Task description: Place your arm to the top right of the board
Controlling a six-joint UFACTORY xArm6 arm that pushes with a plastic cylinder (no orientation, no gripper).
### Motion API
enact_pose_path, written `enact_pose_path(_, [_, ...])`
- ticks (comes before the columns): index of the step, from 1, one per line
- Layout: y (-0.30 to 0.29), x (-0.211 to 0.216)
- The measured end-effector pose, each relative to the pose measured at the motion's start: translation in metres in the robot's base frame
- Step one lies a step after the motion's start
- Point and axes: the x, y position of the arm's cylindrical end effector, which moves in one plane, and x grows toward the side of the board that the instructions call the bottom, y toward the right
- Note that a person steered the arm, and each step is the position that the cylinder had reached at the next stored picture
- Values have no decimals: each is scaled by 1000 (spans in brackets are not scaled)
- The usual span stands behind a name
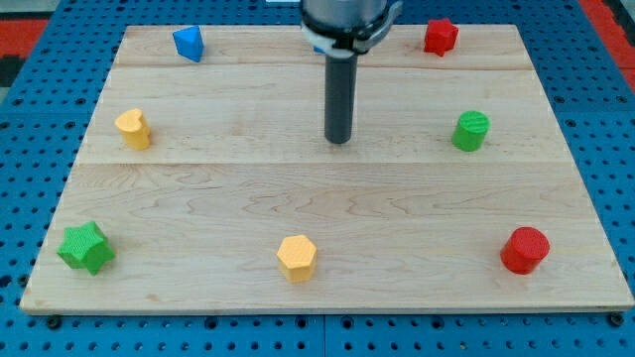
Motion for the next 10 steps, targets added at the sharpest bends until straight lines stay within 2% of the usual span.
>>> enact_pose_path(2, [34,59])
enact_pose_path(3, [44,59])
enact_pose_path(5, [115,71])
enact_pose_path(6, [187,70])
enact_pose_path(7, [252,50])
enact_pose_path(9, [282,-78])
enact_pose_path(10, [296,-103])
